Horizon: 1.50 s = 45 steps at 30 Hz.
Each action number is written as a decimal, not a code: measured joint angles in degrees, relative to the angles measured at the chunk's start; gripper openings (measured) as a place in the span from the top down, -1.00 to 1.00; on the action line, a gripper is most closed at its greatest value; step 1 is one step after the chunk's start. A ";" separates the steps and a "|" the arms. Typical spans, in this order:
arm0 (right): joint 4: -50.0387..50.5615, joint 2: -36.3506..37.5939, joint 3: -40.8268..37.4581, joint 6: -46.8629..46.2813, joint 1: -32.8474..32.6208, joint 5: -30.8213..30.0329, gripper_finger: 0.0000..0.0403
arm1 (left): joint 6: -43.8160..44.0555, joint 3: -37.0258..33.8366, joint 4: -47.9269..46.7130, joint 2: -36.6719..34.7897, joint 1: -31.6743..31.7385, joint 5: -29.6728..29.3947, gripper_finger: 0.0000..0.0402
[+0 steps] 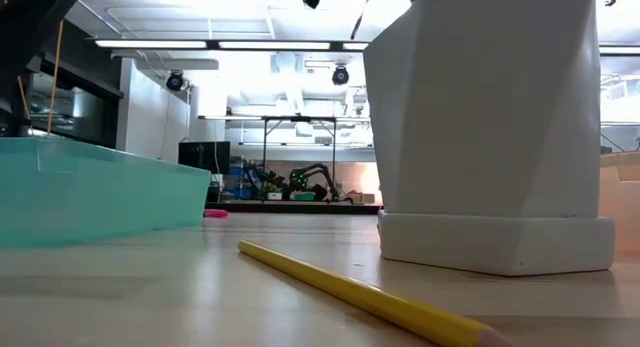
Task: Sort pens & pencils
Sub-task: Put the orange pencil into the orange bin
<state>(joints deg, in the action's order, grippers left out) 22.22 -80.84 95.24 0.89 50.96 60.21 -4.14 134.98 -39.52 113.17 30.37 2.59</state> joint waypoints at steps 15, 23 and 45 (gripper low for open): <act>-2.69 -0.07 0.00 -1.00 -0.04 -3.24 0.26 | 0.41 0.02 3.14 -1.43 -0.07 7.15 0.97; -3.63 -0.07 0.00 -1.00 -0.27 -3.26 0.26 | -0.17 0.02 3.53 -1.43 -0.86 7.03 0.97; -6.83 -0.11 0.00 -1.35 -3.17 -4.57 0.29 | -0.17 0.02 3.40 -1.40 -0.92 8.58 0.97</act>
<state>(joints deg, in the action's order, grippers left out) 15.40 -80.95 95.24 -0.46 47.79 55.64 -4.31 135.00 -36.12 111.77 29.45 11.17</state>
